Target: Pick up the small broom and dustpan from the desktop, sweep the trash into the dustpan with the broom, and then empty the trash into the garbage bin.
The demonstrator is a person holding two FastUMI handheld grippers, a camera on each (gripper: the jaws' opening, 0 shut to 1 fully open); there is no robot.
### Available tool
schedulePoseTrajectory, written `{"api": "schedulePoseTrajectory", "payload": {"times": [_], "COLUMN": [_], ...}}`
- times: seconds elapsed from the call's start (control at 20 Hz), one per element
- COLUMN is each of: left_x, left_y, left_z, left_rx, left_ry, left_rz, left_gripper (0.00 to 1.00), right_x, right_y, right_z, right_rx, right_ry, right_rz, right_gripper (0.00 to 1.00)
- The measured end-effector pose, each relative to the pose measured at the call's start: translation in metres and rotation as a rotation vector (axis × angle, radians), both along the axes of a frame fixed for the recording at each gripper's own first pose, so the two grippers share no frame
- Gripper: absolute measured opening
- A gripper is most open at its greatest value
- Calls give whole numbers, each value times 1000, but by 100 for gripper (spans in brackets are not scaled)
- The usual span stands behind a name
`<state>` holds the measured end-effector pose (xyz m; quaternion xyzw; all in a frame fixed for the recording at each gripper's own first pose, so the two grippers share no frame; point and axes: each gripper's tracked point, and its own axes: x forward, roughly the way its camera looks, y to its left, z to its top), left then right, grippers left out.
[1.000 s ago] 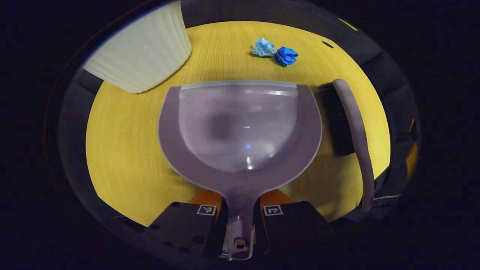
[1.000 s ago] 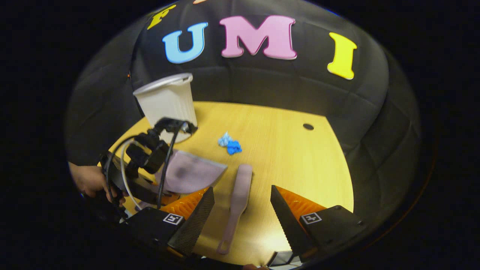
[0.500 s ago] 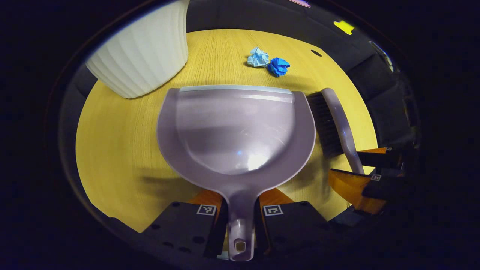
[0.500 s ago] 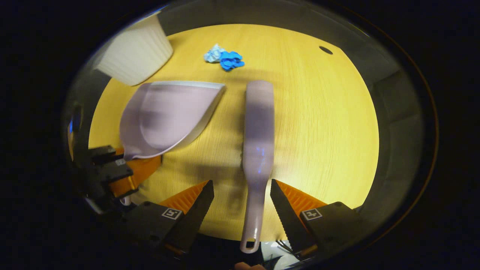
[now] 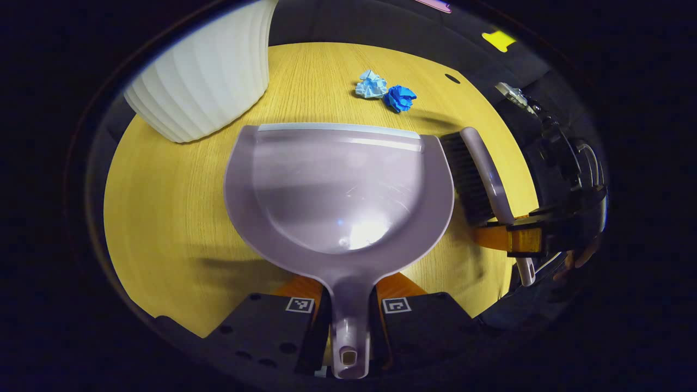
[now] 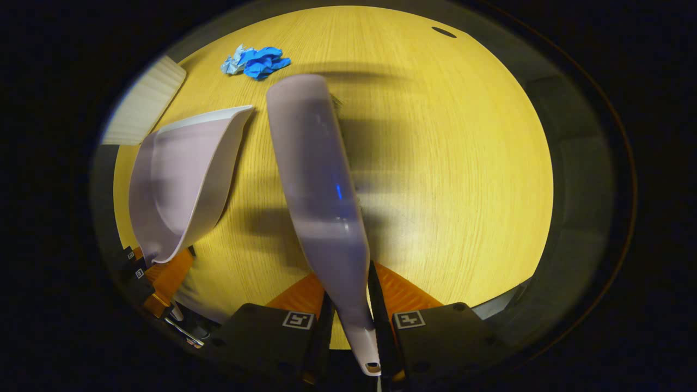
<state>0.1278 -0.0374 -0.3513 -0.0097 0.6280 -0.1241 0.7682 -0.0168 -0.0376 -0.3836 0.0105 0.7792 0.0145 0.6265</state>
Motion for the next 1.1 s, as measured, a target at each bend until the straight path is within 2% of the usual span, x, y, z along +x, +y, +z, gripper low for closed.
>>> {"api": "schedulePoseTrajectory", "payload": {"times": [0.15, 0.25, 0.45, 0.5, 0.55, 0.7, 0.9, 1.05, 1.1], "left_x": [0, 2, 5, 8, 13, 29, 51, 67, 72], "left_y": [3, 11, 50, 57, 61, 72, 79, 79, 80], "left_z": [0, 0, 3, 4, 5, 12, 18, 19, 21], "left_rx": [3, -4, 63, 79, 82, 113, 143, 150, 158], "left_ry": [5, -3, 35, 41, 44, 55, 74, 88, 89], "left_rz": [-56, -118, -246, -269, -290, -374, -492, -549, -573], "left_gripper": [29, 29, 29, 31, 29, 30, 29, 29, 29], "right_x": [8, 19, 85, 101, 117, 158, 206, 222, 226], "right_y": [-2, -2, -49, -54, -58, -59, -50, -25, -23], "right_z": [-3, -2, -5, -6, -6, -16, -22, -21, -20], "right_rx": [19, 84, 9, 3, 1, 3, 51, 113, 119], "right_ry": [11, 30, -11, -17, -26, -56, -50, -40, -29], "right_rz": [68, 115, 225, 237, 239, 260, 356, 366, 393], "right_gripper": [28, 28, 25, 17, 25, 24, 24, 24, 24]}}
